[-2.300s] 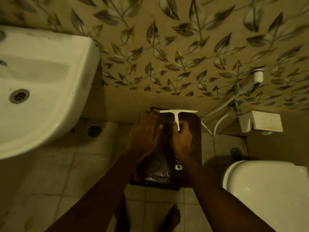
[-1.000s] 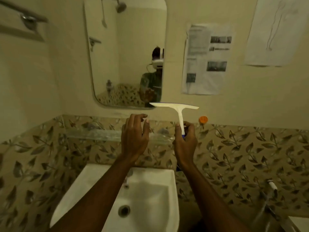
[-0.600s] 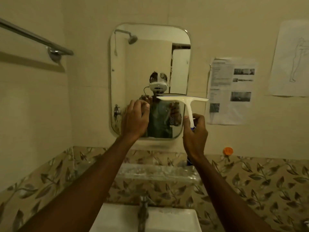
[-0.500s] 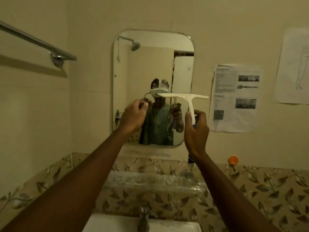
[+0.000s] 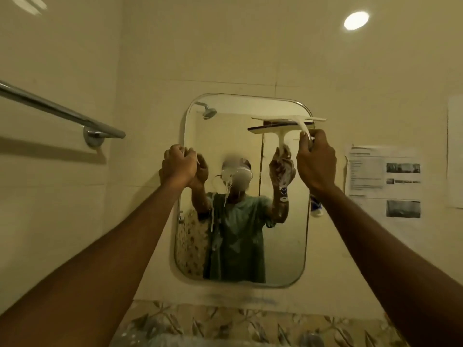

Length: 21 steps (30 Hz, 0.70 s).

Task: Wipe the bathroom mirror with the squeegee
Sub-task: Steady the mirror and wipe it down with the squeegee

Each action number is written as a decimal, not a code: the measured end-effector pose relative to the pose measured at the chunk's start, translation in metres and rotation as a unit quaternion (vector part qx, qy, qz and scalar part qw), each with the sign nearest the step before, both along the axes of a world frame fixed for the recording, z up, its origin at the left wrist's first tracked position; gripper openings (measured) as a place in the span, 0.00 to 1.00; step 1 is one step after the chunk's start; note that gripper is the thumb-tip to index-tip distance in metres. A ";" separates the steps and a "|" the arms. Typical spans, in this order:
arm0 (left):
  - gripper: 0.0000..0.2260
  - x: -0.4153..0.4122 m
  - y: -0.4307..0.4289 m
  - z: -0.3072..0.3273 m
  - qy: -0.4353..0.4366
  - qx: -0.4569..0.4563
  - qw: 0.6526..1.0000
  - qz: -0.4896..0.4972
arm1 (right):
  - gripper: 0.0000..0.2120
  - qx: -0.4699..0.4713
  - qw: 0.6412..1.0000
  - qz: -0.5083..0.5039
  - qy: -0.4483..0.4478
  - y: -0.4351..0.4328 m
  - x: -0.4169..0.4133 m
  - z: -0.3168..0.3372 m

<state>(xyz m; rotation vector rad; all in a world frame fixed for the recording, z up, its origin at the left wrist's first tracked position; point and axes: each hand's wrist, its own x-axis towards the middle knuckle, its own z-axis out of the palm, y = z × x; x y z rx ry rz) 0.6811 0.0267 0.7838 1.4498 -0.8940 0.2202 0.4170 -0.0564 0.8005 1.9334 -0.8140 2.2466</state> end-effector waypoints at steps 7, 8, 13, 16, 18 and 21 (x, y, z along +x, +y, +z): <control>0.19 0.021 -0.013 0.000 0.016 -0.025 0.999 -0.042 | 0.11 0.010 0.998 -0.064 0.022 -0.006 0.018 0.037; 0.19 0.024 -0.015 0.000 0.016 -0.027 0.998 -0.047 | 0.12 0.013 0.997 -0.067 0.020 -0.006 0.019 0.040; 0.18 0.042 -0.029 0.002 -0.016 -0.025 0.999 -0.026 | 0.10 0.065 0.992 -0.086 0.065 -0.007 0.021 0.056; 0.21 0.050 -0.035 -0.001 -0.071 -0.037 0.996 0.029 | 0.11 0.101 0.984 -0.113 0.090 -0.005 0.021 0.060; 0.22 0.054 -0.039 -0.002 -0.088 -0.055 0.993 0.050 | 0.10 0.110 0.982 -0.117 0.095 -0.002 0.022 0.054; 0.23 0.057 -0.043 -0.001 -0.095 -0.075 0.991 0.058 | 0.11 0.132 0.981 -0.102 0.101 0.003 0.025 0.018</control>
